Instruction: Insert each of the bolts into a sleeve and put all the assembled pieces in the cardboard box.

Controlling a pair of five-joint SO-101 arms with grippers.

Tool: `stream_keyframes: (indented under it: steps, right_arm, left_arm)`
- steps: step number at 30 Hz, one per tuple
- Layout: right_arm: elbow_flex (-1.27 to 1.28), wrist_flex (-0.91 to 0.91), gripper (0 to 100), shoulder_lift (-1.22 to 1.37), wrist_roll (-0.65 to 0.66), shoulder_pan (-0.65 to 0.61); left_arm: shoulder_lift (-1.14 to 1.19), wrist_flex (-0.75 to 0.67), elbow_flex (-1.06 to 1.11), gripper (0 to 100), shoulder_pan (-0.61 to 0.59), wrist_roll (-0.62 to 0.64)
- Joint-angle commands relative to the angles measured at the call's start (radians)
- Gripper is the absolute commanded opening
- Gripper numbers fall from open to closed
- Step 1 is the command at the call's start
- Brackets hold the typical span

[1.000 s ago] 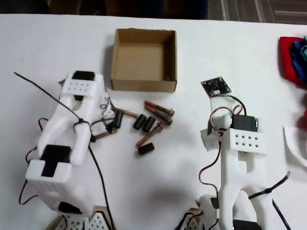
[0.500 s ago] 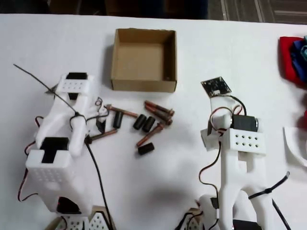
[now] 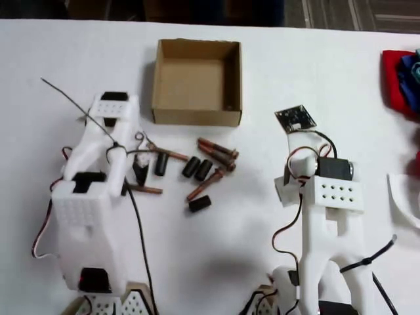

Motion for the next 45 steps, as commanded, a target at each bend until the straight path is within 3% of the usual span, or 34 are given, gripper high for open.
stream_keyframes:
  steps: [1,4,11,13,16,19,28,33,38,45]
  right_arm:
    - [-0.006,-0.005,2.1,-0.035,0.005,0.008]
    - [-0.006,-0.004,2.1,-0.035,0.005,0.008]
    - [-0.008,0.015,2.1,-0.036,0.005,0.008]
    - [-0.008,0.015,2.1,-0.036,0.005,0.008]
    - [-0.009,0.015,2.1,-0.036,0.005,0.008]
    - [-0.009,0.015,2.1,-0.036,0.005,0.008]
    - [-0.008,0.028,2.1,-0.036,0.005,0.008]
    - [-0.006,0.045,2.1,-0.088,0.005,0.002]
    - [-0.005,0.076,2.1,-0.249,0.005,0.001]
    - [0.112,0.079,2.1,-0.423,0.006,0.001]
  left_arm:
    - [0.051,0.031,-0.053,21,0.032,-0.107]
    - [0.117,0.032,-0.071,21,0.038,-0.19]
    - [0.19,0.057,-0.134,21,-0.003,-0.203]
    - [0.186,0.057,-0.147,14,-0.011,-0.216]
    - [0.186,0.057,-0.182,2,0.005,-0.407]
    - [0.186,0.057,-0.186,3,0.041,-0.623]
    - [0.186,0.057,-0.183,2,0.048,-1.062]
    - [0.186,0.055,-0.219,3,0.034,-1.043]
    - [0.186,0.055,-0.3,10,0.031,-1.037]
    - [0.186,0.003,-0.386,10,0.014,-1.039]
